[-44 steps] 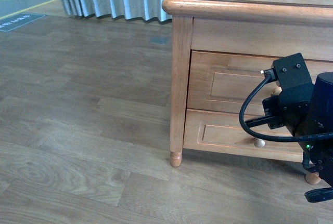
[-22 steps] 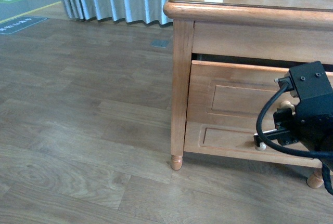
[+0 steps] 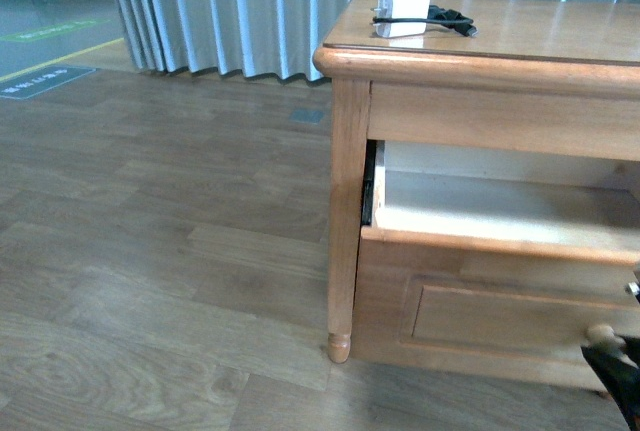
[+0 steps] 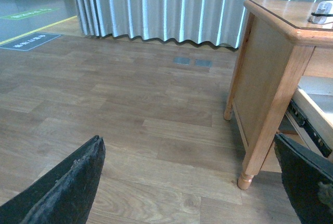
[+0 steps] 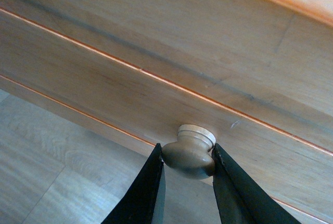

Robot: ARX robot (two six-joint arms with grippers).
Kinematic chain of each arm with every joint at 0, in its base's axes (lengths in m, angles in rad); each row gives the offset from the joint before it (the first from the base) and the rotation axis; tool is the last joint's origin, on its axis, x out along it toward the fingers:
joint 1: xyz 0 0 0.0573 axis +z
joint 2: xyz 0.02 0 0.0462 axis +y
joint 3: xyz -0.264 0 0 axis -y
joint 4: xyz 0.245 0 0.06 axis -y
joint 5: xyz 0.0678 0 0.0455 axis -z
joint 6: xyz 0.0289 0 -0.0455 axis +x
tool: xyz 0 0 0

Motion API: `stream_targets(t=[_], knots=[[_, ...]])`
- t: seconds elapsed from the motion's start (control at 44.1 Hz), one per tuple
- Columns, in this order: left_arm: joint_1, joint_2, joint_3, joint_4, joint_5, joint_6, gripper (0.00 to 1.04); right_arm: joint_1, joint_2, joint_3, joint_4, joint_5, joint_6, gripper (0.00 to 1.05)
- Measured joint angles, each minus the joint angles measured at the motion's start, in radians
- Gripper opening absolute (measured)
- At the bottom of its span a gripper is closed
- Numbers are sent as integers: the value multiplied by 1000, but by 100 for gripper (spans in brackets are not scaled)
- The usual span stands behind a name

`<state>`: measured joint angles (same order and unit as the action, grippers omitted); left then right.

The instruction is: Put charger into drawer

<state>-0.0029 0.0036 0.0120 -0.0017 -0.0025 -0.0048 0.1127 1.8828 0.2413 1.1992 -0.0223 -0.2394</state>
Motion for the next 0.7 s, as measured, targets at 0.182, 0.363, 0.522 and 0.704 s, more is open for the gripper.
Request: stream_targets(t=[0.182, 0.363, 0.522, 0.704], knots=[[0, 0, 0, 0, 0, 0, 99, -34, -141, -146, 42, -53, -18, 42], [0, 0, 0, 0, 0, 0, 99, -138, -495, -171, -238, -112, -21, 74], [0, 0, 0, 0, 0, 0, 99, -209, -839, -159, -526, -148, -17, 97], [0, 0, 0, 0, 0, 0, 99, -278, -1210, -103, -810, -154, 31, 96]])
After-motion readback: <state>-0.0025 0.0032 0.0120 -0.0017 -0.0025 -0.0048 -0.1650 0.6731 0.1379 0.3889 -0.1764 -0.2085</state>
